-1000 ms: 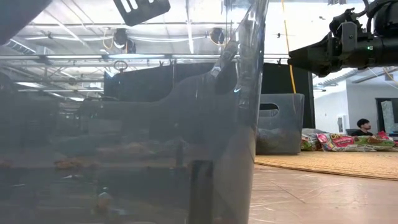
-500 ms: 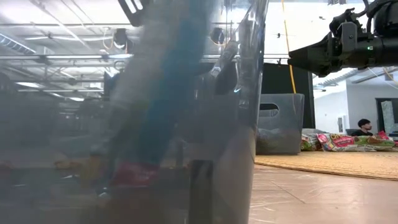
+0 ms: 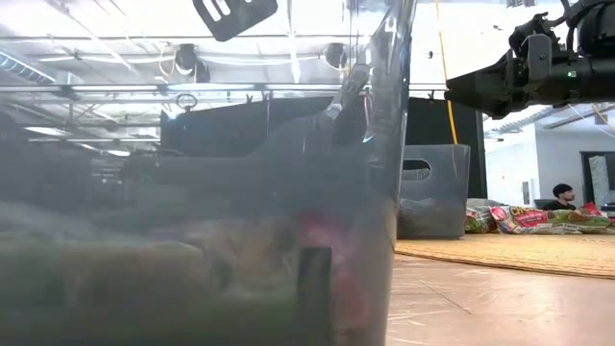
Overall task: Pick and place Granola Bars by type
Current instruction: Put the bottom red granola bar into the bottom right black bin
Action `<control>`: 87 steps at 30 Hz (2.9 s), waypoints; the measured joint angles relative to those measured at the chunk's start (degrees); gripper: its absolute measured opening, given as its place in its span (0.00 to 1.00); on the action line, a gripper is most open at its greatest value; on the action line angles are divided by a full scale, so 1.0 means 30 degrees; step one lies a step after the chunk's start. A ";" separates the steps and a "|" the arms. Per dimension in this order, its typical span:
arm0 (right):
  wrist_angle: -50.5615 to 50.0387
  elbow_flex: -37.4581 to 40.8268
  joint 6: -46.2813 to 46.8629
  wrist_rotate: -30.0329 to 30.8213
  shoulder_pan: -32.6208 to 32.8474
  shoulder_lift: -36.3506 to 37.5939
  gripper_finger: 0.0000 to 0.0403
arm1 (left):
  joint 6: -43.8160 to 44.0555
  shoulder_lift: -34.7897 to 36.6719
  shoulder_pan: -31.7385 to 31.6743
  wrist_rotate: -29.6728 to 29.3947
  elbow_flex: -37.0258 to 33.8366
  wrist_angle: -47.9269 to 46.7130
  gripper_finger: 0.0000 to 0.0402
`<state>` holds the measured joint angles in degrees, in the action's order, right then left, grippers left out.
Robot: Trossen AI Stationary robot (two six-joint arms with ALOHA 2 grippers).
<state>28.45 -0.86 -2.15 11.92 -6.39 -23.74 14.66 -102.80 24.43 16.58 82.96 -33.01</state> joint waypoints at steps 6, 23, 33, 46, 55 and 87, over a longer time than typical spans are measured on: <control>0.0000 0.0000 0.0000 0.0000 -0.0002 -0.0002 0.57 | -0.1715 0.0161 -0.0308 -0.1343 -0.0018 0.0395 0.28; 0.0003 0.0000 -0.0002 0.0002 0.0004 -0.0002 0.57 | -0.4439 0.7564 -0.4384 -0.4039 -1.1306 1.2002 0.28; -0.0204 0.0000 0.0000 0.0007 0.0001 0.0001 0.57 | -0.4497 1.3148 -0.8298 -0.3795 -1.8901 1.8863 0.28; 0.0328 0.0005 0.0000 0.0000 0.0005 0.0005 0.57 | -0.4346 1.7179 -1.2068 -0.2635 -2.4419 2.3620 0.28; 0.0321 0.0000 0.0007 0.0000 0.0034 -0.0002 0.57 | -0.4494 1.8424 -1.4107 -0.1751 -2.5728 2.4188 0.28; 0.2146 0.0007 0.3747 -0.0028 0.0034 -0.0106 0.57 | -0.4854 1.8418 -1.8440 0.2819 -2.7467 2.5507 0.28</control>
<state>34.88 -0.84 9.09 11.84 -6.28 -24.06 0.10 -47.55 -30.89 25.04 0.56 43.51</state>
